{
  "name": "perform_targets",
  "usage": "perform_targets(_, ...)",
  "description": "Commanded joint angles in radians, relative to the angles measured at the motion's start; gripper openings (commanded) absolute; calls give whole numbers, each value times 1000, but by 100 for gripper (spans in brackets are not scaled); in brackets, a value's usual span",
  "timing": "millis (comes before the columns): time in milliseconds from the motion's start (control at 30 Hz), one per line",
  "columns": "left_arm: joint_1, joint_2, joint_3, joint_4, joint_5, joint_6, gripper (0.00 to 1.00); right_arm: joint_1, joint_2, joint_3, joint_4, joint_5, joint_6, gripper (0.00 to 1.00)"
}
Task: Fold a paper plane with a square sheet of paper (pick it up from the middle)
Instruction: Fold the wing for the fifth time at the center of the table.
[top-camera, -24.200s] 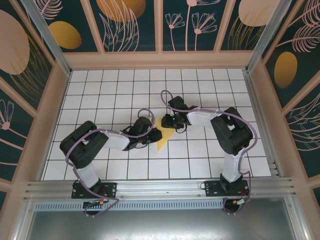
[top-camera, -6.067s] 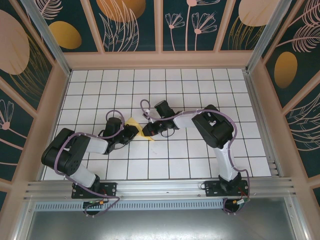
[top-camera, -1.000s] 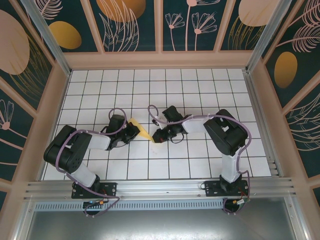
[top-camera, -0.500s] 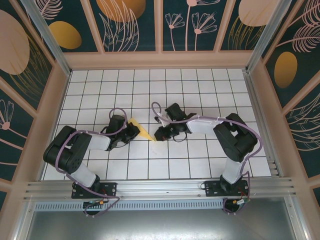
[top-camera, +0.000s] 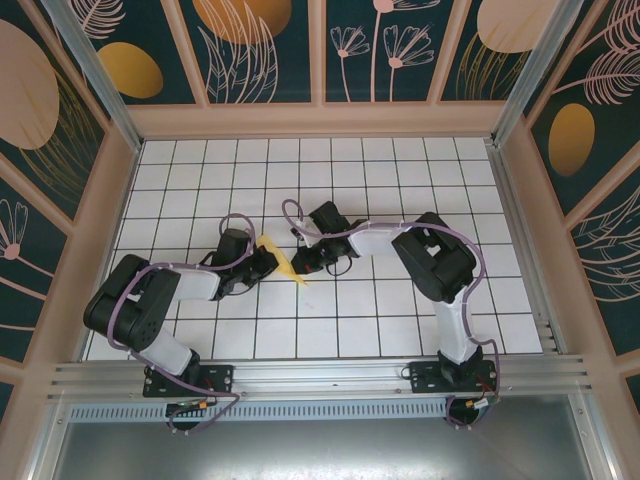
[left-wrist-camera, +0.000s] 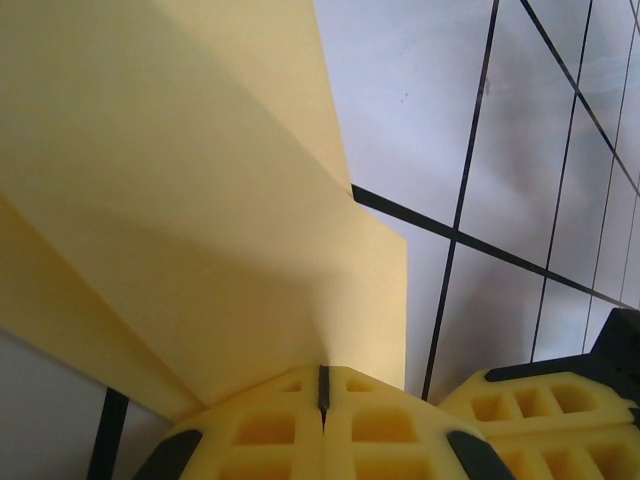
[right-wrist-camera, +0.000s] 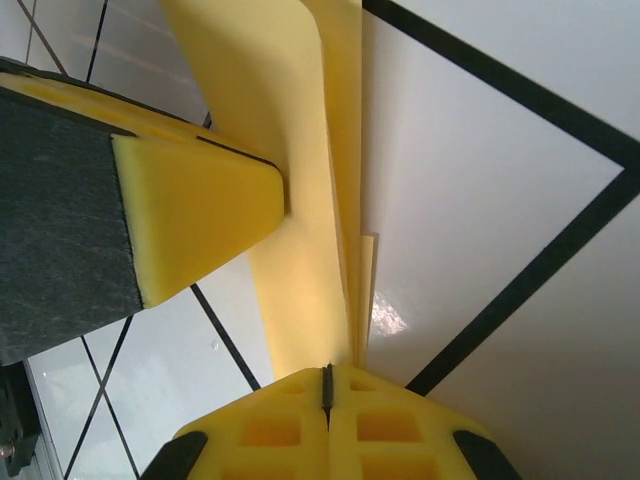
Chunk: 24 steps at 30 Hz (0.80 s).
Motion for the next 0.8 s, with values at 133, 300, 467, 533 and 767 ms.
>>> perform_targets(133,9,-17,25,-36,2,52,8,3,-28,1,-20,-2,-6,0)
perform_targets(300,8,-16,31,-33,19,57,9,8,-49,15,-14,-11,-7,0)
perform_targets(467,8,6,30,-60,3,56,8,21,-55,11,22,-40,-5,0)
perform_targets(533,7,15,30,-64,2,55,8,25,-58,9,38,-46,-1,0)
perform_targets(767,8,13,31,-76,-6,53,7,34,-19,33,27,-35,-1,0)
